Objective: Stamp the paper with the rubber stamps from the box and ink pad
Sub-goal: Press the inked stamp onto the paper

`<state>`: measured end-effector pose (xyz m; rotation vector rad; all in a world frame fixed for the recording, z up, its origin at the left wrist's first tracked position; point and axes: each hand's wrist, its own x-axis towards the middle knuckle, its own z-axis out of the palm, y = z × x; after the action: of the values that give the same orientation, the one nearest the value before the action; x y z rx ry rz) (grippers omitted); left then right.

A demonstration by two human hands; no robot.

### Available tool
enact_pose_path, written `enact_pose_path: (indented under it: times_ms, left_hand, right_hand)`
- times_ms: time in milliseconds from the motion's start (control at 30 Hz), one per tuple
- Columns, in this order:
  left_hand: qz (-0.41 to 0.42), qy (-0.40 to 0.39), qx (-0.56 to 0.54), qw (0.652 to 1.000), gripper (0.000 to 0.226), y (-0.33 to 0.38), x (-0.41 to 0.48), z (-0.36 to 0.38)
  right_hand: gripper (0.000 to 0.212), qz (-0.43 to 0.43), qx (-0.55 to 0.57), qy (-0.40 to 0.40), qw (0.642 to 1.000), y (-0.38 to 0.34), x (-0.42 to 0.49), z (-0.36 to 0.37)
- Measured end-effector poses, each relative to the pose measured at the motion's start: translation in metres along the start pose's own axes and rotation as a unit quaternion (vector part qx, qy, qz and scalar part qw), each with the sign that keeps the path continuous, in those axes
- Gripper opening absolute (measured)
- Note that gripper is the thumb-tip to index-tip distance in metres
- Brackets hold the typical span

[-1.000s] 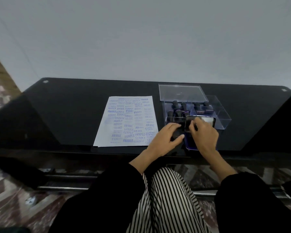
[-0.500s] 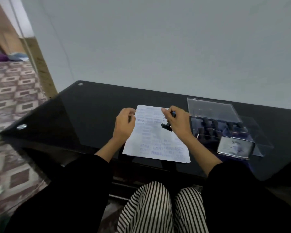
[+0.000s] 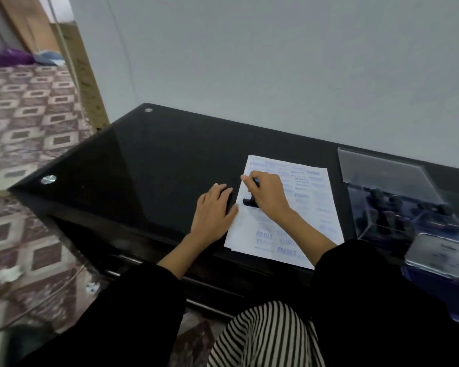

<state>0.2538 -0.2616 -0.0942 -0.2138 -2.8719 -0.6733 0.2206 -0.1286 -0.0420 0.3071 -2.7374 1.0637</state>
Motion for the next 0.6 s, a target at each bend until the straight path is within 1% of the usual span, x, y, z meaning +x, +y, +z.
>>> enact_pose_path:
  times_ms: [167, 267, 467, 600]
  left_hand:
    - [0.002, -0.024, 0.054, 0.998, 0.056, 0.001, -0.001, 0.0]
    - [0.005, -0.03, 0.068, 0.997, 0.057, 0.0, -0.002, 0.001]
    - [0.008, -0.038, 0.08, 0.996, 0.057, 0.002, -0.003, 0.001]
    - [0.007, -0.04, 0.084, 0.996, 0.057, 0.003, -0.003, 0.001]
  right_hand:
    - [0.033, -0.007, -0.016, 0.018, 1.0, 0.001, -0.006, 0.007]
    - [0.038, -0.012, -0.032, 0.025, 0.999, 0.003, -0.009, 0.012]
    - [0.037, -0.014, -0.055, 0.03, 0.998, 0.003, -0.011, 0.015]
    - [0.039, -0.019, -0.104, 0.041, 0.994, 0.005, -0.015, 0.022]
